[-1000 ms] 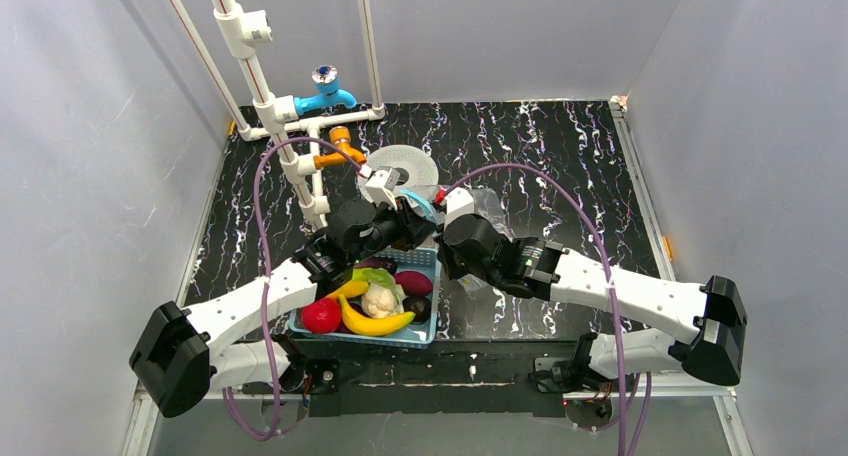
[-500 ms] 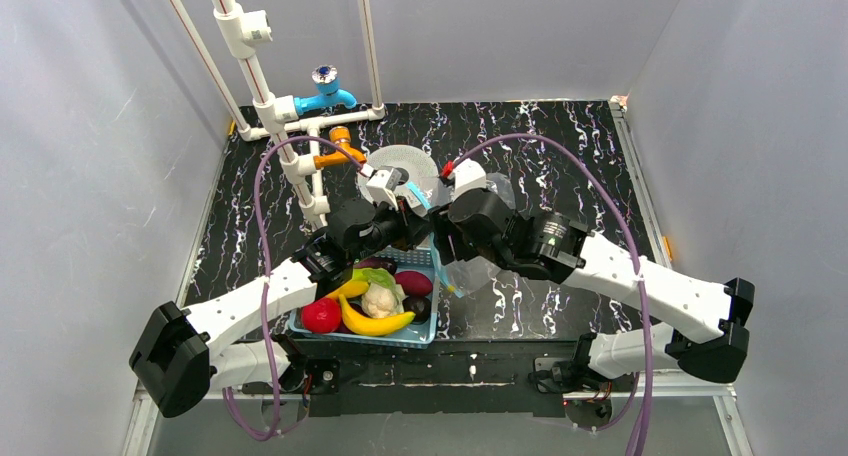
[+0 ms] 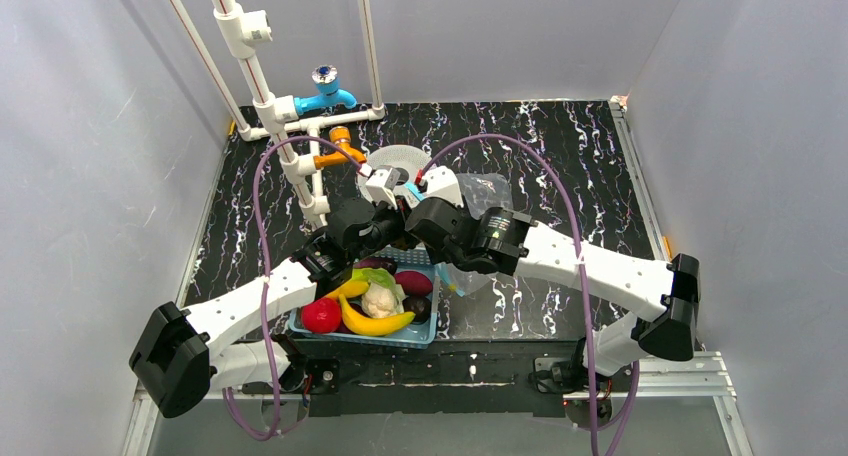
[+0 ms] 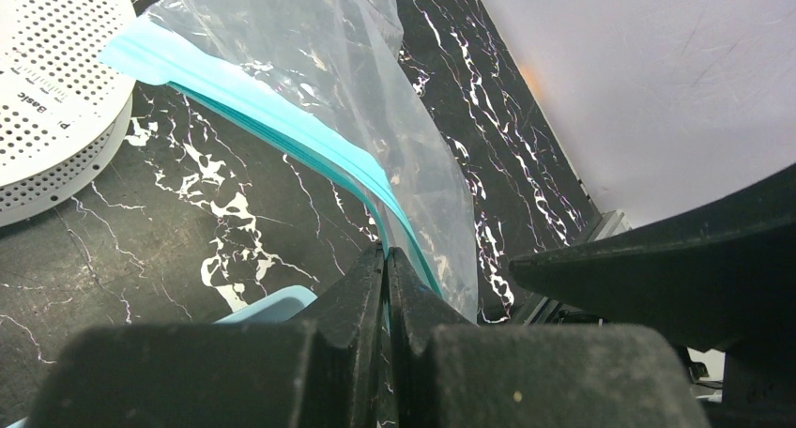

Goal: Place the food in the zip-top bag and seal the zipper
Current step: Open the zipper of the food storage bag.

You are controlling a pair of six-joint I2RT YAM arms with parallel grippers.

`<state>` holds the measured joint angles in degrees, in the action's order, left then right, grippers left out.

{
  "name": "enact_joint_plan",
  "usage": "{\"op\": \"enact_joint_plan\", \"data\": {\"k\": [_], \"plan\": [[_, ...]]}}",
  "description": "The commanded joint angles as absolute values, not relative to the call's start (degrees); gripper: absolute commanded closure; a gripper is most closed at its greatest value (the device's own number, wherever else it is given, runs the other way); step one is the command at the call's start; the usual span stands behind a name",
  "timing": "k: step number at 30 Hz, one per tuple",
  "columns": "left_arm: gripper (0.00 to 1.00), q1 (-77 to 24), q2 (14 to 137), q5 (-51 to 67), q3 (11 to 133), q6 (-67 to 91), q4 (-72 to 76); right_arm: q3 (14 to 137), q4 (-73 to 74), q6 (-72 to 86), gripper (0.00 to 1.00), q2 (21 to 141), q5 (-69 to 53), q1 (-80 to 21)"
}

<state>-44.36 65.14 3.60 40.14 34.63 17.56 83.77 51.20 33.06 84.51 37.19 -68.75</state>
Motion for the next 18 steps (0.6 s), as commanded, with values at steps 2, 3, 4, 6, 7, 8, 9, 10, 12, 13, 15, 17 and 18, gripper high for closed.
{"op": "enact_joint_plan", "data": {"k": [2, 3, 4, 6, 7, 8, 9, 10, 12, 13, 15, 17, 18], "plan": [[1.00, -44.15, 63.43, 2.61, 41.94, 34.59, 17.67, 82.51, 47.09, 35.20, 0.45, 84.73, 42.36, -70.05], [1.00, -44.11, 63.35, 2.71, 41.96, 34.69, 17.71, 82.19, 46.66, 35.24, 0.46, 85.01, 42.95, -70.05], [1.00, -44.12, 63.36, 2.87, 41.93, 34.70, 17.80, 81.94, 46.27, 35.32, 0.46, 85.21, 43.34, -70.05], [1.00, -44.12, 63.12, 2.90, 41.90, 34.79, 17.81, 80.51, 44.27, 35.33, 0.46, 85.13, 44.50, -70.05], [1.00, -44.12, 63.06, 2.90, 41.81, 34.78, 17.88, 79.67, 42.90, 35.33, 0.46, 84.92, 45.17, -70.05], [1.00, -44.12, 62.98, 2.82, 41.83, 34.77, 17.93, 78.83, 41.76, 35.23, 0.47, 84.76, 45.44, -70.10], [1.00, -44.14, 62.89, 2.77, 41.77, 34.75, 17.86, 77.99, 40.46, 34.79, 0.49, 84.62, 45.47, -70.10], [1.00, -44.08, 62.83, 2.73, 41.74, 34.78, 17.94, 77.25, 39.26, 34.58, 0.50, 84.46, 45.48, -70.10], [1.00, -44.04, 62.71, 2.60, 41.70, 34.78, 17.87, 75.67, 37.36, 34.70, 0.53, 84.22, 46.36, -70.12], [1.00, -44.10, 62.67, 2.63, 41.65, 34.85, 18.01, 74.81, 36.68, 34.76, 0.55, 84.13, 46.97, -70.08], [1.00, -44.11, 62.54, 2.64, 41.59, 34.81, 18.09, 73.97, 36.37, 34.71, 0.63, 84.11, 47.96, -70.14], [1.00, -44.04, 62.71, 2.45, 41.64, 34.79, 17.90, 74.04, 38.04, 35.80, 0.86, 83.84, 49.28, -70.14], [1.00, -44.06, 62.78, 2.27, 41.66, 34.65, 17.74, 74.08, 39.17, 37.00, 0.95, 83.40, 50.95, -70.14]]}}
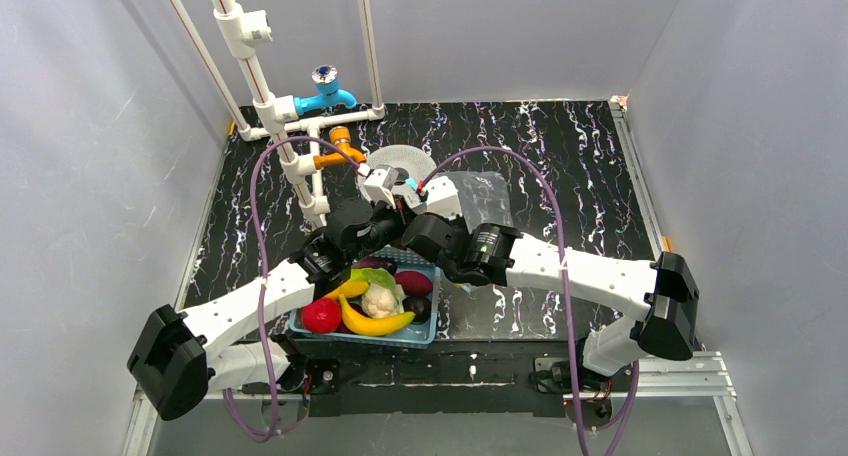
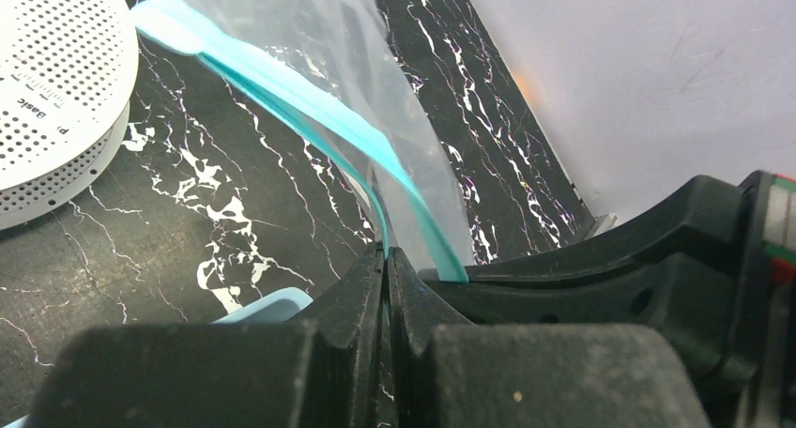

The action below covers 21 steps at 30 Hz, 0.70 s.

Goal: Place the food in the zip-top bag and seal the zipper
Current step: Open the zipper of the food storage bag.

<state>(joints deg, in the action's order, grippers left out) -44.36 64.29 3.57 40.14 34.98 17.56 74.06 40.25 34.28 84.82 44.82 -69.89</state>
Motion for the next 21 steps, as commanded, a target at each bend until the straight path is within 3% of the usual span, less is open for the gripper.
{"op": "enact_joint_plan", "data": {"k": [1, 8, 15, 19, 21], "plan": [[1.00, -44.06, 62.96, 2.09, 41.73, 34.66, 17.49, 73.84, 40.23, 37.90, 0.99, 82.65, 52.37, -70.14], [1.00, -44.04, 64.97, 1.12, 43.34, 33.66, 13.74, 70.16, 37.23, 30.05, 0.99, 74.73, 57.89, -70.05], [1.00, -44.76, 67.94, 4.20, 46.30, 31.19, 7.49, 68.01, 34.41, 23.29, 0.99, 70.01, 54.15, -70.05], [1.00, -44.78, 69.90, 8.94, 51.89, 32.45, -3.17, 65.68, 33.32, 21.24, 0.99, 67.62, 50.83, -70.06], [0.93, -44.74, 69.84, 12.31, 54.37, 33.72, -6.36, 64.55, 33.31, 20.92, 0.99, 66.54, 49.58, -70.05]]}}
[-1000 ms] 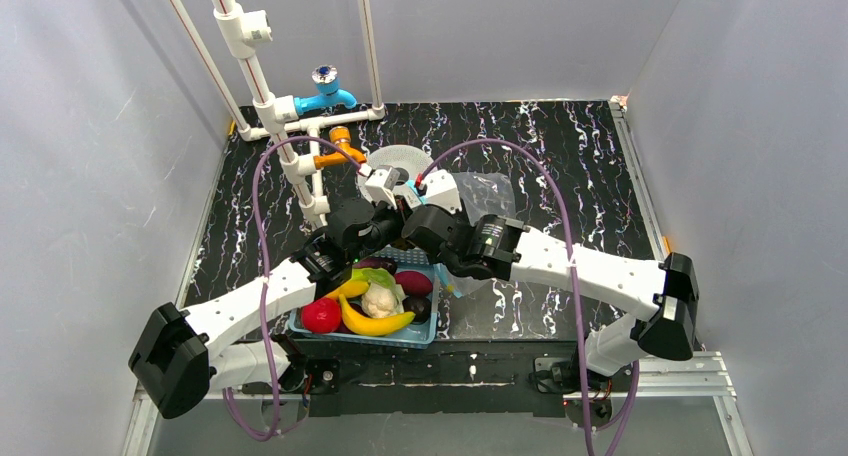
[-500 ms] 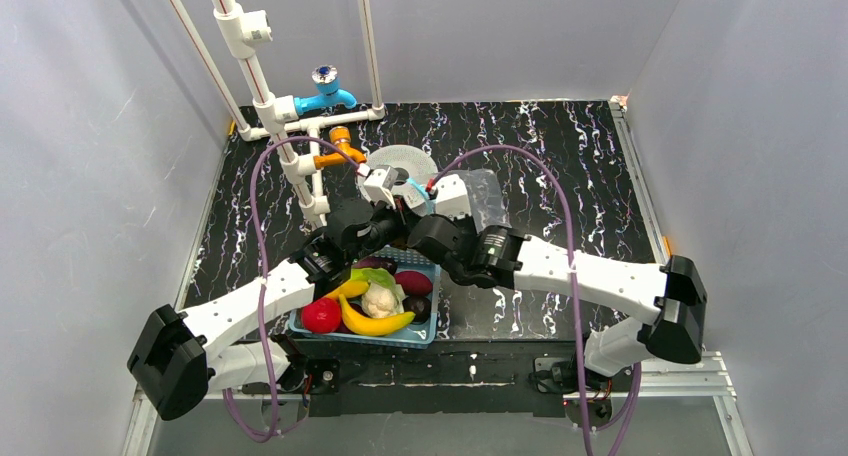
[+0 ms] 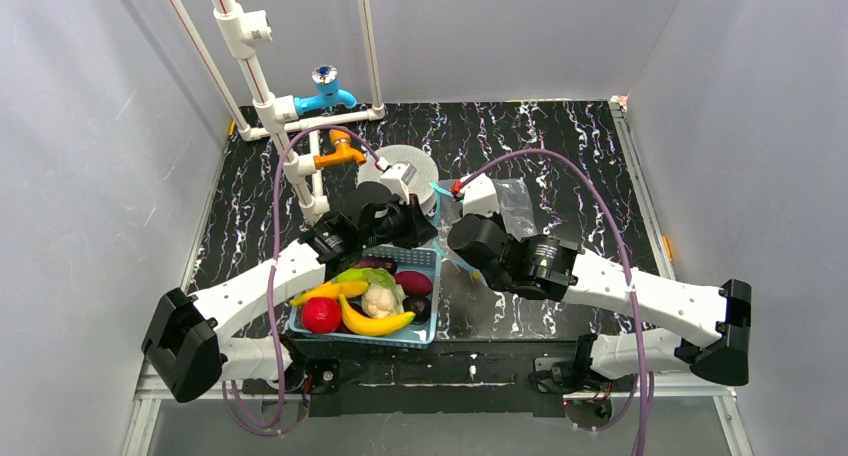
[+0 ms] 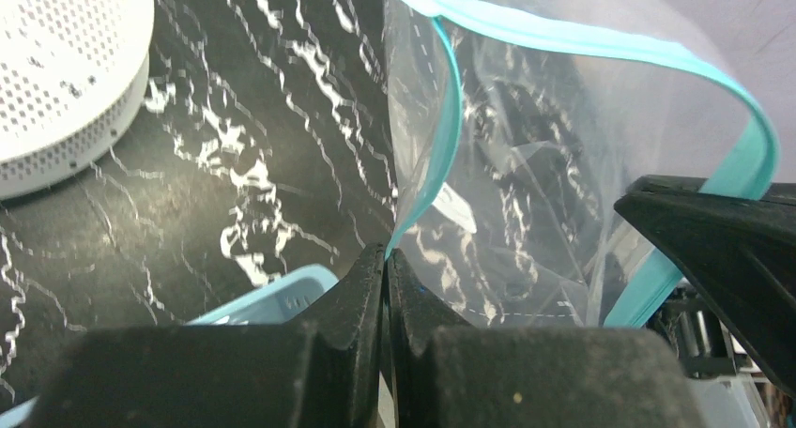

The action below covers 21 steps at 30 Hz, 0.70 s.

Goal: Place the food in the zip-top bag and seal the zipper
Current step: Open the zipper of the food storage bag, then pick up the fake vegetable from the bin.

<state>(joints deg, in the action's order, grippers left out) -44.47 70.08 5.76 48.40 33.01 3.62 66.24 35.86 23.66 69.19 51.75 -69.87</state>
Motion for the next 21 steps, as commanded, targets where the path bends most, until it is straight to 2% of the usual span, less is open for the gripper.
{"op": "enact_joint_plan", "data": {"k": [1, 5, 9, 14, 17, 21], "plan": [[0.85, -44.75, 69.47, 12.83, 54.23, 35.35, -6.70, 64.11, 33.39, 20.57, 0.99, 65.63, 48.85, -70.05], [0.57, -44.76, 66.12, 12.58, 51.38, 42.00, -6.88, 61.78, 32.20, 18.39, 0.99, 62.54, 45.09, -70.07], [0.41, -44.99, 58.72, 11.85, 47.19, 48.00, -7.09, 58.59, 30.66, 16.92, 0.99, 60.31, 44.22, -70.05], [0.12, -45.57, 48.09, 11.25, 44.54, 51.04, -13.80, 57.37, 30.48, 16.91, 0.99, 59.82, 43.30, -70.07], [0.04, -45.87, 40.90, 9.59, 44.30, 51.67, -21.06, 59.07, 35.91, 20.24, 0.99, 60.27, 43.77, -70.05], [0.02, -45.96, 31.58, 4.88, 44.43, 51.83, -30.58, 60.14, 40.07, 21.98, 0.99, 59.84, 43.87, -70.05]]}}
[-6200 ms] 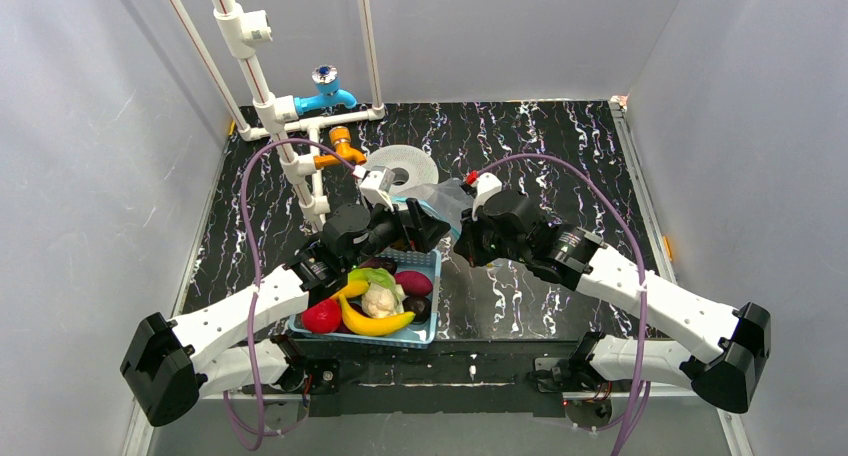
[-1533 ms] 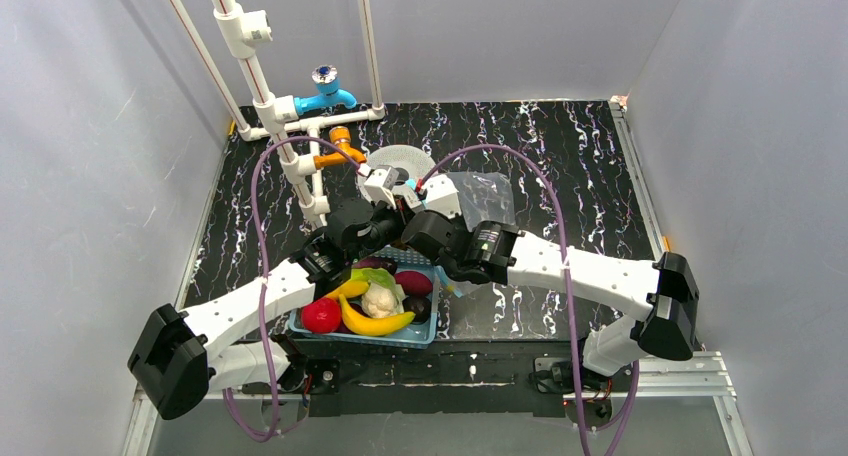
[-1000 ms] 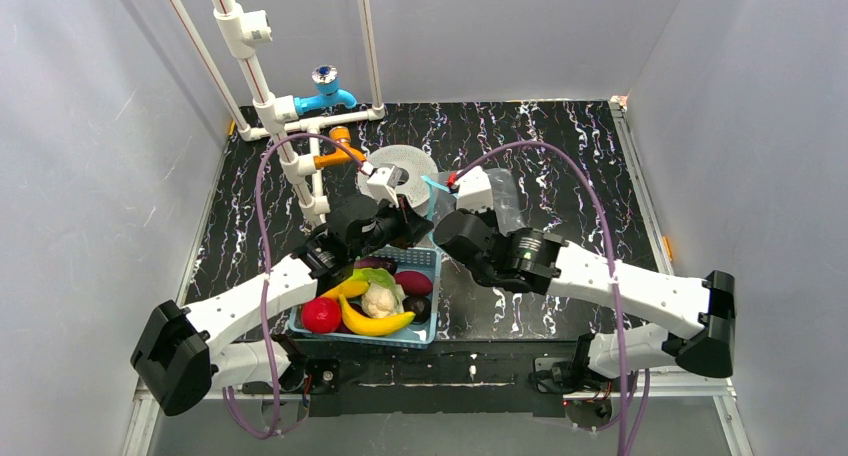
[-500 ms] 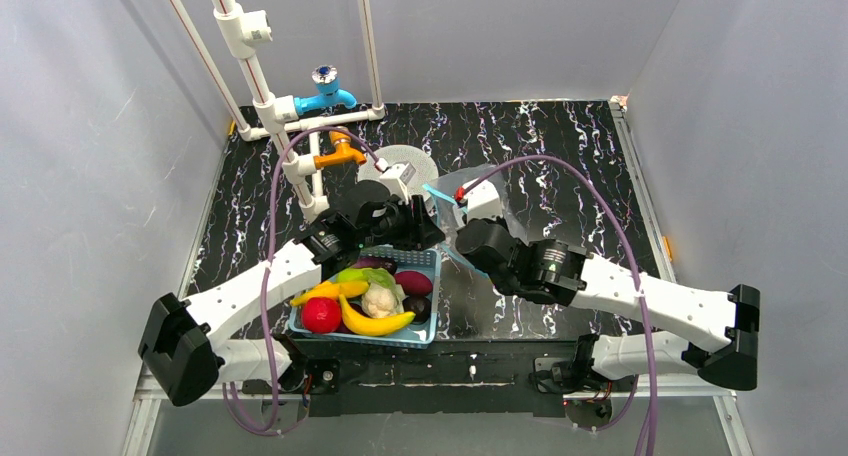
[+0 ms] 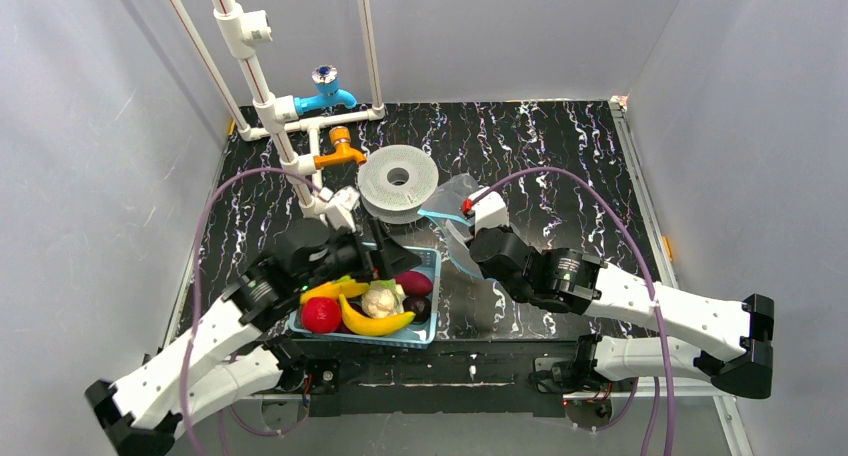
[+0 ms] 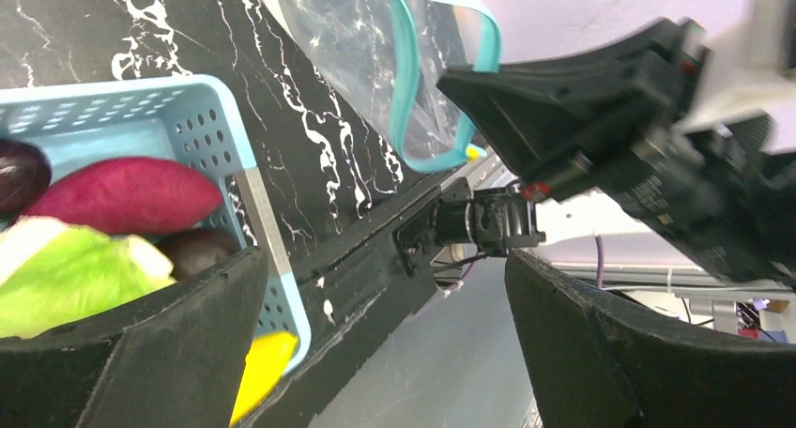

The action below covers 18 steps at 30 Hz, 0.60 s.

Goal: Place the food in the zip-top bag and seal the zipper
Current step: Pick up the fake vegetable from the bin.

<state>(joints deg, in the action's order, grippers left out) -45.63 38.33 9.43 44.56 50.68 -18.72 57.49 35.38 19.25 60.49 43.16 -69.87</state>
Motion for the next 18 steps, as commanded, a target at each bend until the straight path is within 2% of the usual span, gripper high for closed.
{"op": "enact_joint_plan", "data": {"k": [1, 11, 15, 18], "plan": [[0.02, -45.91, 30.14, 3.88, 44.84, 51.51, -32.67, 60.92, 42.20, 23.02, 0.99, 59.83, 44.83, -70.05], [0.04, -45.90, 37.10, -18.93, 57.97, 54.49, -65.17, 67.69, 55.53, 26.17, 0.99, 57.14, 48.75, -70.05], [0.02, -45.91, 37.72, -26.60, 61.92, 63.63, -76.20, 67.09, 53.33, 23.69, 0.99, 59.20, 48.22, -70.10], [0.02, -45.95, 37.94, -26.72, 61.28, 69.38, -80.93, 66.64, 50.02, 22.11, 0.99, 62.65, 47.64, -70.05]]}}
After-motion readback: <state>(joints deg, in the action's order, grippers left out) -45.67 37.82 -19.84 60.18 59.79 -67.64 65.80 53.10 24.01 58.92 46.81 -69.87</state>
